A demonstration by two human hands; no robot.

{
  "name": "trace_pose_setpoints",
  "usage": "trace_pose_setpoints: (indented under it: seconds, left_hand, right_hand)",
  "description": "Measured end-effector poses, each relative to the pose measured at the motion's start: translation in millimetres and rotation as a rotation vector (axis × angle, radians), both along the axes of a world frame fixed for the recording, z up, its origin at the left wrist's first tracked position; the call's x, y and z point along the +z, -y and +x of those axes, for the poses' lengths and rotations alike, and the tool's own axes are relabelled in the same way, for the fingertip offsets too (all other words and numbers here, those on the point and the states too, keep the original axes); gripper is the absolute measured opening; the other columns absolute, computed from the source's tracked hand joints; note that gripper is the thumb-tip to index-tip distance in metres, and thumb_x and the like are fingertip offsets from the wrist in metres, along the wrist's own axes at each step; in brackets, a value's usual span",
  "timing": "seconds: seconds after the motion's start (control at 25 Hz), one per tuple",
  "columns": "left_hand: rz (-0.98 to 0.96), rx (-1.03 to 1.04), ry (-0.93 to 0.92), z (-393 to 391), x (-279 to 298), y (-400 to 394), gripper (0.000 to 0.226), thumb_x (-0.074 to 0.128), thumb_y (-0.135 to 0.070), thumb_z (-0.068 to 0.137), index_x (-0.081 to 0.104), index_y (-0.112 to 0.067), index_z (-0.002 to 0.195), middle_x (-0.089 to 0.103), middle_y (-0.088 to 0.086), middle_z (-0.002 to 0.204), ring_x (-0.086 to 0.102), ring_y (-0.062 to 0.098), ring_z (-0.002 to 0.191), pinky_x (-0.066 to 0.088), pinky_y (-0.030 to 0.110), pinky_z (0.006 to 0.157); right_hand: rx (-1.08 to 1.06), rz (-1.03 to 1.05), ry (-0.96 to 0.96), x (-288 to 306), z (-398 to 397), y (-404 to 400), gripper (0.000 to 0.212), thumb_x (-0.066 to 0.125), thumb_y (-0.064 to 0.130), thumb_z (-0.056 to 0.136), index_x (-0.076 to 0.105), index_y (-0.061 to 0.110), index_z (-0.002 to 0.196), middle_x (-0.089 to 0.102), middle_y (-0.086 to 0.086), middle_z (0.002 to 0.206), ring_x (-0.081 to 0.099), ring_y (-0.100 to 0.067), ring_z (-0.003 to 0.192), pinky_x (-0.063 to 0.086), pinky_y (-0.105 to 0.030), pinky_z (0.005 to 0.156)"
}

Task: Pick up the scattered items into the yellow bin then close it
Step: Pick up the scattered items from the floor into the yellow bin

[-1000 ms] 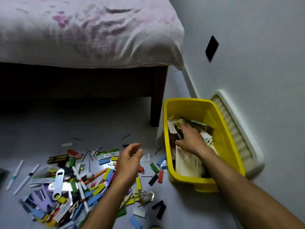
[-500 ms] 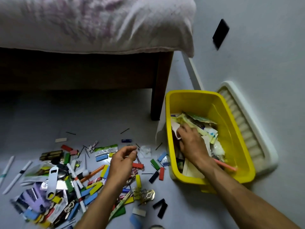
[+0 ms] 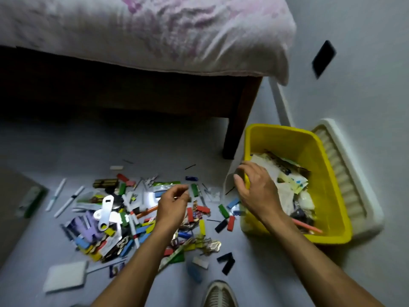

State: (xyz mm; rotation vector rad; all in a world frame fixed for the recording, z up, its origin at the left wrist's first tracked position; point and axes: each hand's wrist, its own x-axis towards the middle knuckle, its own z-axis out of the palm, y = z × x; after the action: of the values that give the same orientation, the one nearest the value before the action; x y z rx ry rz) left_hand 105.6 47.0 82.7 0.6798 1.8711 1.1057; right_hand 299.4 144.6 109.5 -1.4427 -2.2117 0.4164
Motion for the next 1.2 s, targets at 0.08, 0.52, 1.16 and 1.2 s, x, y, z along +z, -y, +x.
trace_pose_setpoints:
  seconds: [0.08,0.52,1.16,1.2]
  left_hand:
    - [0.003,0.058,-0.022,-17.7,-1.3,14.7,0.015,0.058,-0.01,0.095,0.067,-0.019,0.103,0.064,-0.011,0.09,0.061,-0.009,0.077,0.042,0.003,0.059]
    - [-0.569,0.533,-0.29,-197.4,-112.3,112.8,0.036,0.064,-0.026,0.082,0.057,-0.021,0.117,0.062,0.006,0.125,0.059,0.03,0.105,0.046,0.031,0.082]
    - [-0.153,0.666,0.388,-259.7,-142.0,128.3,0.009,0.052,-0.009,0.082,0.059,-0.01,0.087,0.068,0.004,0.072,0.064,0.016,0.059,0.046,0.022,0.047]
    - [-0.096,0.685,0.468,-259.3,-140.5,130.7,0.016,0.047,-0.004,0.083,0.059,-0.007,0.094,0.069,0.01,0.077,0.065,0.022,0.065,0.049,0.026,0.051]
  right_hand:
    - [0.162,0.017,0.011,0.5,-52.6,22.2,0.033,0.064,0.023,0.09,0.065,0.009,0.12,0.062,-0.008,0.129,0.055,-0.025,0.119,0.041,-0.031,0.099]
    - [0.631,-0.462,0.216,-119.9,-217.4,88.3,0.021,0.056,0.026,0.089,0.063,0.022,0.108,0.063,0.003,0.114,0.06,-0.019,0.1,0.045,-0.029,0.075]
    - [0.937,0.064,0.538,-191.6,-345.3,79.2,0.036,0.058,0.019,0.093,0.048,0.022,0.128,0.053,-0.006,0.131,0.046,-0.027,0.109,0.04,-0.041,0.089]
    - [0.891,0.08,0.524,-192.6,-343.1,78.4,0.028,0.058,0.025,0.094,0.053,0.021,0.121,0.057,-0.005,0.124,0.045,-0.025,0.107,0.04,-0.04,0.087]
